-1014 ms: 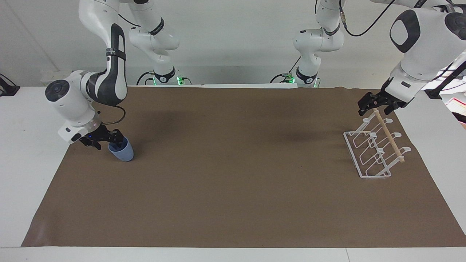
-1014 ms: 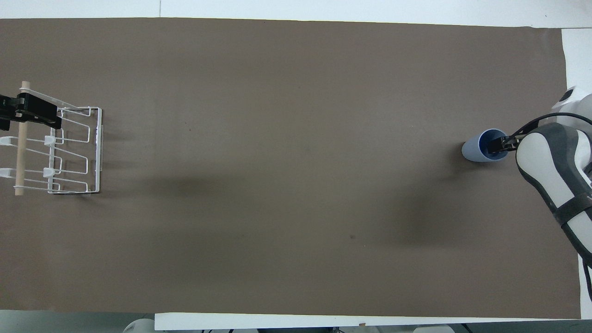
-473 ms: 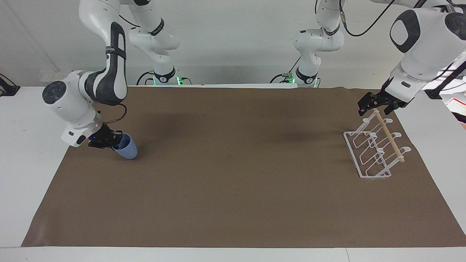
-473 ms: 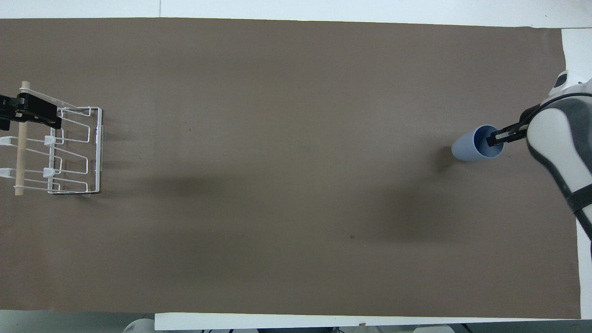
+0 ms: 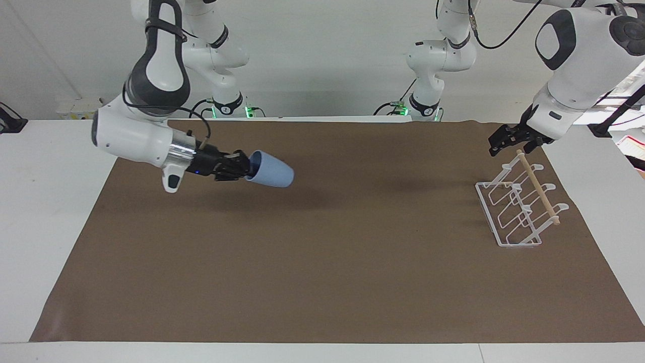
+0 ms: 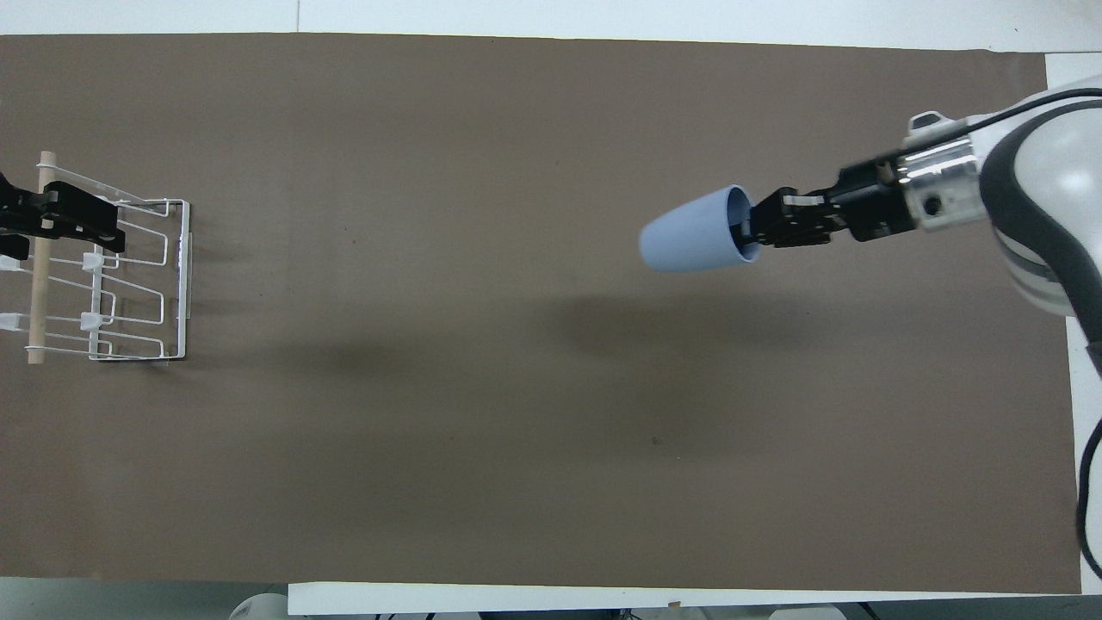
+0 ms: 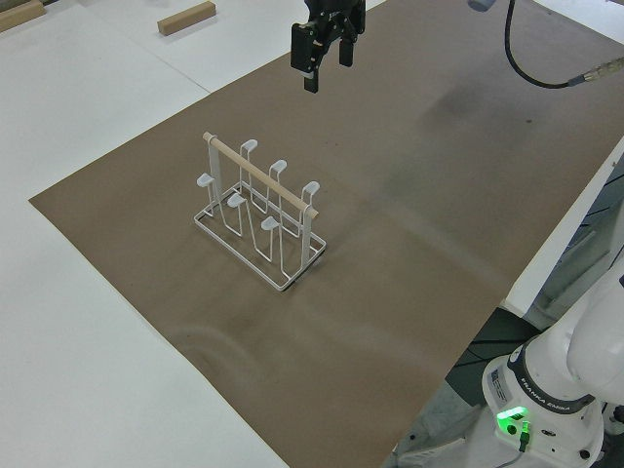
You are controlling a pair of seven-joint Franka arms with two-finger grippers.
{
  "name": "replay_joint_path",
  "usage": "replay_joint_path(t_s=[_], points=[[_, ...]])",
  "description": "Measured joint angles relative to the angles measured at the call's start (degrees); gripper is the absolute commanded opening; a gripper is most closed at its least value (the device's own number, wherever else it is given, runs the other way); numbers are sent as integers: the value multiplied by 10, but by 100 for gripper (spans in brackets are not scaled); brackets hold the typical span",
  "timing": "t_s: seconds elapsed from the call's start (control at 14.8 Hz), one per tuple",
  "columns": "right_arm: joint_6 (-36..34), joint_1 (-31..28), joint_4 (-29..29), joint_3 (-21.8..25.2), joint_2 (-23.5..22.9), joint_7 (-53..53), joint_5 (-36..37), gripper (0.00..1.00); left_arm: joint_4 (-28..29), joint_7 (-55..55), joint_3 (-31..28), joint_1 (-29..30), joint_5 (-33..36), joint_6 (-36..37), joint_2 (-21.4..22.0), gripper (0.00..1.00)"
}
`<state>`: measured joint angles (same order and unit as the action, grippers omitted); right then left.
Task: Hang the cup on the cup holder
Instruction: 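Lift the cup with the right gripper while the left gripper approaches, then close the left gripper on the cup rim held by the right gripper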
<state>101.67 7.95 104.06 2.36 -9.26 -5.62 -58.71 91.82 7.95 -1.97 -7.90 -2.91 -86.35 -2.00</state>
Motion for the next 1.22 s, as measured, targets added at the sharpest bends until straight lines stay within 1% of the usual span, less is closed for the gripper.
replay_joint_path(t_s=[0.14, 0.27, 0.47, 0.61, 0.74, 0.81, 1.01, 1.22], points=[[73, 74, 0, -2, 0, 79, -88, 0, 0, 98, 3, -11, -59, 10, 4, 99], [160, 146, 1, -3, 0, 130, -135, 0, -2, 224, 10, -22, -96, 10, 5, 99], [276, 241, 3, -3, -3, 187, -150, 0, -11, 447, 21, -49, -120, 3, 6, 99], [320, 286, 4, -3, -6, 215, -150, 0, -14, 592, 23, -54, -152, -23, 6, 99], [334, 307, 5, -3, -7, 230, -150, 0, -13, 725, 23, -55, -166, -49, 6, 99], [334, 308, 5, -3, -7, 231, -151, 0, -12, 766, 23, -58, -168, -58, 6, 99], [334, 306, 5, 1, -7, 231, -153, 0, 10, 806, 24, -69, -178, -71, 9, 99], [333, 307, 5, -3, -7, 231, -155, 0, 62, 822, 26, -85, -205, -104, 31, 99]])
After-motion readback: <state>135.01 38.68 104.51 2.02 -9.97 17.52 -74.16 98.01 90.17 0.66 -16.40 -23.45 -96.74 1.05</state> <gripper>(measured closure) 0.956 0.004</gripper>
